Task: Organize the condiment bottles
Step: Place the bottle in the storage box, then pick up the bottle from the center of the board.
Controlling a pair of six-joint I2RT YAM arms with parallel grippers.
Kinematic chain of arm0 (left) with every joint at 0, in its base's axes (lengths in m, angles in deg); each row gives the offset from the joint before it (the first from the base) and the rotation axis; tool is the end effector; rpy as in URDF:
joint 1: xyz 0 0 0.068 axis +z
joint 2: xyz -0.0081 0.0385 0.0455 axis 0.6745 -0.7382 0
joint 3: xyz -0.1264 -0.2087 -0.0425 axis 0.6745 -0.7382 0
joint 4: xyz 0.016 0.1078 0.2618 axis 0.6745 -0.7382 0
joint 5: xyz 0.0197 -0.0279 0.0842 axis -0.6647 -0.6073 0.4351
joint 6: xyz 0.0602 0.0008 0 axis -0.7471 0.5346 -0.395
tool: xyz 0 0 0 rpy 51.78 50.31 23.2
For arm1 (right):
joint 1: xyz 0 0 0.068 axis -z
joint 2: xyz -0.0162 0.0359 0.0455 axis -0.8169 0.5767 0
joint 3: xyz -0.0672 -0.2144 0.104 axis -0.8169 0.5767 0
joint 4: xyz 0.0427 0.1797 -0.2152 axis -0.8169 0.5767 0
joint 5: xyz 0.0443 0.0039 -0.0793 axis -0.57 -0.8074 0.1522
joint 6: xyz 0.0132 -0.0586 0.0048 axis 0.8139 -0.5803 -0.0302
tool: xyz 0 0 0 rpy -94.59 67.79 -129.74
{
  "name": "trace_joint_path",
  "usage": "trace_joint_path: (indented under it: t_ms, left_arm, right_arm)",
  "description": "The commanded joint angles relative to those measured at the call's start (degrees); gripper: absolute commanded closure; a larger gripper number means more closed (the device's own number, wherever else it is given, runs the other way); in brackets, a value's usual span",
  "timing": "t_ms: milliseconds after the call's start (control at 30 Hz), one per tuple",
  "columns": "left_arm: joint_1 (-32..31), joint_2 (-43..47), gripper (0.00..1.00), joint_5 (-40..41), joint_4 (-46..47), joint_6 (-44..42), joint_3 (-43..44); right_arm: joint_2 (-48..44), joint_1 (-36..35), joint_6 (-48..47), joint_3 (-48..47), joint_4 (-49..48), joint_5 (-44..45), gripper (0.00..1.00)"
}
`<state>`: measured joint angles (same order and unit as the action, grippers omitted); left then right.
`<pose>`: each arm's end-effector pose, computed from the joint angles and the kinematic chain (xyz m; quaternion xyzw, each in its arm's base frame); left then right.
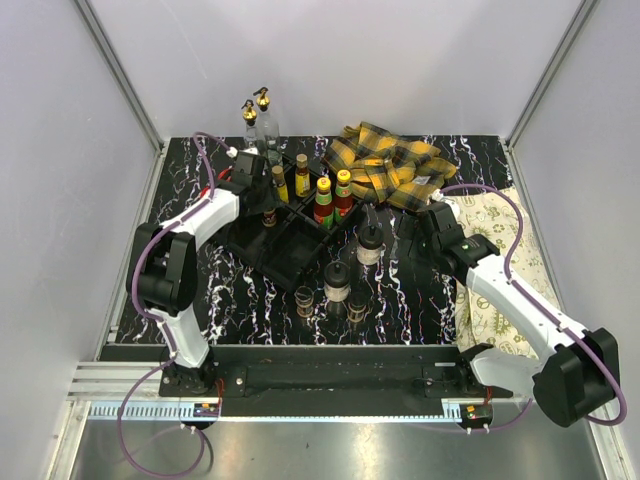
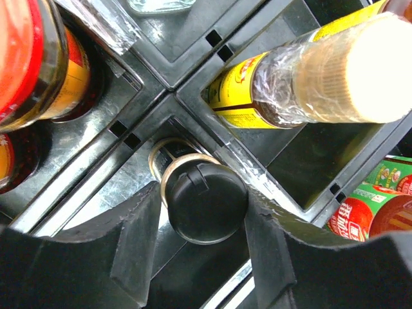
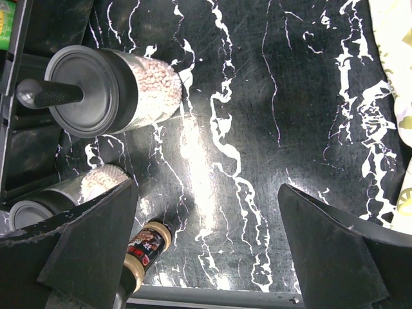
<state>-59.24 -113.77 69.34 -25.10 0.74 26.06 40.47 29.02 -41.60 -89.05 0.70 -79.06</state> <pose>0.4019 -0.1172 0.1821 -0.1185 0.9270 -0.0982 0.3419 0.2498 0.1127 0.2260 0.1025 0.9340 0.1037 0.3261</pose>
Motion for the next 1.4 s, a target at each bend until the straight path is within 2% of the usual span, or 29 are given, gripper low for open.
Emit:
trace_joint_path:
  t_ms: [0, 233, 467, 733, 867, 1033, 1367]
  left_arm:
    - [-0.41, 1.61, 0.39, -1.15, 1.16, -1.41, 3.37]
    - [-1.99, 8.11, 0.22, 3.85, -2.71, -4.23, 4.26]
    - [-5.23, 17.34, 0.11, 6.68, -4.91, -5.37, -0.22]
    - [-15.6, 29.37, 0.08, 5.8, -5.52, -6.16, -12.96]
    - [-23.68, 33.95, 0.08, 6.14, -5.7, -3.8, -19.98]
    - [-33.96, 36.5, 0.07, 14.82, -6.05, 0.69, -23.86]
    - [-41.27, 38.88, 0.07, 21.79, -6.58, 3.33, -27.82]
  right_arm:
    - [-2.14, 0.53, 0.42, 0.29, -0.24, -1.28, 0.0]
    - [-2.76, 0.62, -1.52, 0.12, -0.15, -1.81, 0.0]
    - [-2.84, 0.62, -1.52, 0.03, 0.11, -1.9, 0.0]
    - [-2.58, 0.62, -0.99, 1.52, 0.11, -1.98, 0.0]
    - [-2.41, 0.62, -0.29, 1.61, -0.06, -3.3, 0.0]
    - [-1.09, 0.62, 0.42, 0.91, -0.5, -4.01, 0.0]
    - [0.05, 0.62, 0.24, 0.29, -0.86, -3.92, 0.0]
